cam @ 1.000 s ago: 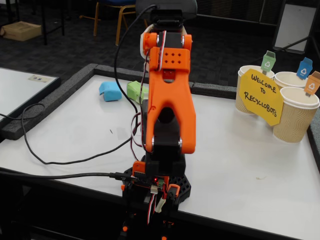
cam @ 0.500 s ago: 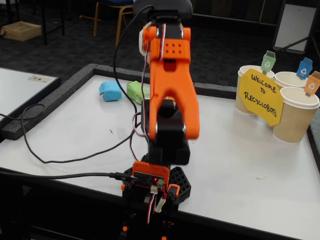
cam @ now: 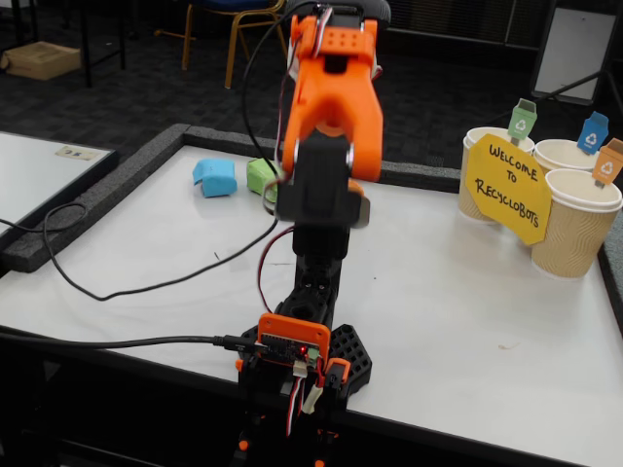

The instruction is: Sort rubbish by color.

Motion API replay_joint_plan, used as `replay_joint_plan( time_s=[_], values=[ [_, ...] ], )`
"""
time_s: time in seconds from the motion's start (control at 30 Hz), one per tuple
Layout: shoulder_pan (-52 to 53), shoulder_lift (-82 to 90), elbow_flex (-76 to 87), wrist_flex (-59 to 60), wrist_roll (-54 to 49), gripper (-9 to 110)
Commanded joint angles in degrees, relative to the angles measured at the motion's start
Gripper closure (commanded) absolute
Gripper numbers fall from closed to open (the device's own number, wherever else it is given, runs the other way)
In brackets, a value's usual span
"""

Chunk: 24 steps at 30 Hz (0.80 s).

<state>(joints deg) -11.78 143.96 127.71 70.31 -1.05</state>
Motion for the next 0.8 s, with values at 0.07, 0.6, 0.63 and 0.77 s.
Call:
replay_joint_plan(
  time_s=[0.07, 0.6, 0.63, 0.77],
  values=[
    [-0.09, -18.02, -20.21, 5.36, 0.53, 101],
    [-3.43, -32.43, -31.03, 13.10, 0.35, 101],
    [-3.16, -33.66, -31.03, 13.01, 0.26, 101],
    [-1.58, -37.00, -30.85, 10.11, 0.18, 98]
  ],
)
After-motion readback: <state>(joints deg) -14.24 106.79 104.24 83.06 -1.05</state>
